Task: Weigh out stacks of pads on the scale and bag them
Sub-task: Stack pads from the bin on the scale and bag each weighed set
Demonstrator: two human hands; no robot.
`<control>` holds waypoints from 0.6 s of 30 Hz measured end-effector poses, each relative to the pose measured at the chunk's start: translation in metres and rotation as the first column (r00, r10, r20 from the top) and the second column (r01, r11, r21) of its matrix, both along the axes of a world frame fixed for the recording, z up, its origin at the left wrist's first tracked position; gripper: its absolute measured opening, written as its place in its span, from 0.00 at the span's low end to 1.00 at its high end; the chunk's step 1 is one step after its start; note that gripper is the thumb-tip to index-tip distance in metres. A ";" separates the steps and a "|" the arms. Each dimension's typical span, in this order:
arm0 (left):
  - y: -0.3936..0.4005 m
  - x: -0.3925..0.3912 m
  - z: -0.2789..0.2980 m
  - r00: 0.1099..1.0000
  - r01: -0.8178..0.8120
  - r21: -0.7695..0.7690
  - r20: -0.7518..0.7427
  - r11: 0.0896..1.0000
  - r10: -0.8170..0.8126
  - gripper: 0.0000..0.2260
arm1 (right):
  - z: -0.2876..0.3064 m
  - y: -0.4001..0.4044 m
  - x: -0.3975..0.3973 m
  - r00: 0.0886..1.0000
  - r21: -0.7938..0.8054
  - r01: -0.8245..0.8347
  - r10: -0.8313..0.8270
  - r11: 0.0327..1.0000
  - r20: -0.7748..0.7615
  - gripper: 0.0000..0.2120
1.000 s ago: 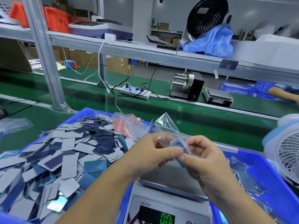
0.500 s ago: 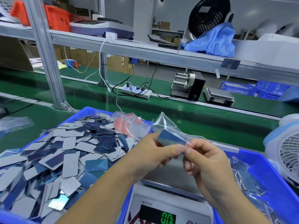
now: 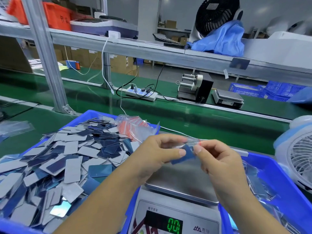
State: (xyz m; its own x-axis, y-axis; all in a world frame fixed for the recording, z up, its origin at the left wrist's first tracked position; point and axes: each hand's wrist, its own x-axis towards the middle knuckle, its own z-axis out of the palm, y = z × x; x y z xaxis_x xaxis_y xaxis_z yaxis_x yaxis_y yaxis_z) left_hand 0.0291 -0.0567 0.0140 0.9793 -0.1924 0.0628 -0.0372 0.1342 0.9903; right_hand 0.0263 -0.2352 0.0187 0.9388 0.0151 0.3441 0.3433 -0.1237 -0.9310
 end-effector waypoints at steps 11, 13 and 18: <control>-0.006 0.006 -0.010 0.977 -0.139 0.336 0.203 0.932 0.072 0.09 | -0.001 -0.013 0.009 0.978 -0.503 0.030 0.080 0.864 0.195 0.09; -0.003 0.006 -0.013 0.986 -0.102 0.379 0.163 0.920 0.043 0.10 | -0.004 -0.015 0.012 0.988 -0.565 0.030 0.062 0.825 0.143 0.11; 0.002 0.007 -0.011 0.993 -0.099 0.314 0.097 0.944 0.072 0.05 | -0.005 -0.014 0.012 0.986 -0.519 0.058 0.032 0.853 0.162 0.13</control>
State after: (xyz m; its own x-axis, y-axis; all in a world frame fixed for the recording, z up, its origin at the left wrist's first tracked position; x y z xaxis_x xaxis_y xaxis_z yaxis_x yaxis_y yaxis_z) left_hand 0.0361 -0.0547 0.0031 0.9869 -0.1312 0.0937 -0.1182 -0.1938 0.9739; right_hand 0.0381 -0.2490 0.0141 0.8738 0.2217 0.4328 0.4750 -0.5796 -0.6621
